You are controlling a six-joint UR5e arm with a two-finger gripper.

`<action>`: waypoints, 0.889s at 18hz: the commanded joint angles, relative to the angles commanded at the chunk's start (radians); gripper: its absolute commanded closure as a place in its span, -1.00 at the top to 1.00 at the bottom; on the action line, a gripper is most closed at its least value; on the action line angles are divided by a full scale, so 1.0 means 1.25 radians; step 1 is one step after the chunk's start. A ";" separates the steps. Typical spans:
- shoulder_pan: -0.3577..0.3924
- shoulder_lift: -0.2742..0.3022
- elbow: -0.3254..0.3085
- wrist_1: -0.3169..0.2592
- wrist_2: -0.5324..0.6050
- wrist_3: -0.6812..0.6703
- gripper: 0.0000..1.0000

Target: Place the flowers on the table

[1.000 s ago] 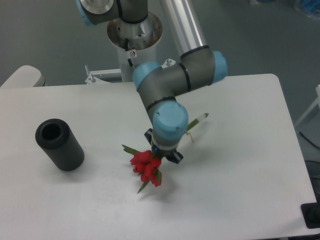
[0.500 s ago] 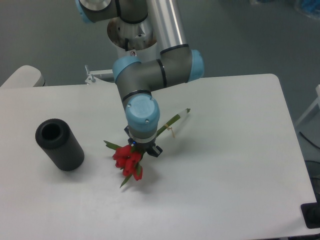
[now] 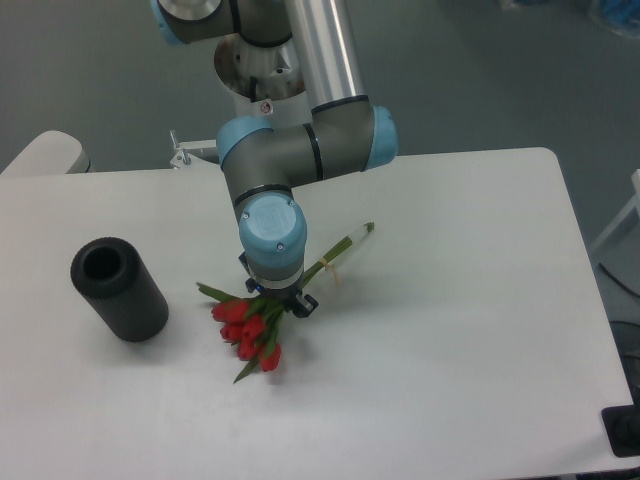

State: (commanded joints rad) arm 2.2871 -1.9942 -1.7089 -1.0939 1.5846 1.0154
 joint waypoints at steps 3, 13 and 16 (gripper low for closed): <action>0.017 -0.017 0.040 0.012 0.000 0.015 1.00; 0.110 -0.088 0.177 0.003 0.002 0.349 1.00; 0.136 -0.116 0.220 -0.001 0.002 0.416 1.00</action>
State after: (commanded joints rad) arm 2.4573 -2.1398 -1.4345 -1.0952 1.5877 1.5353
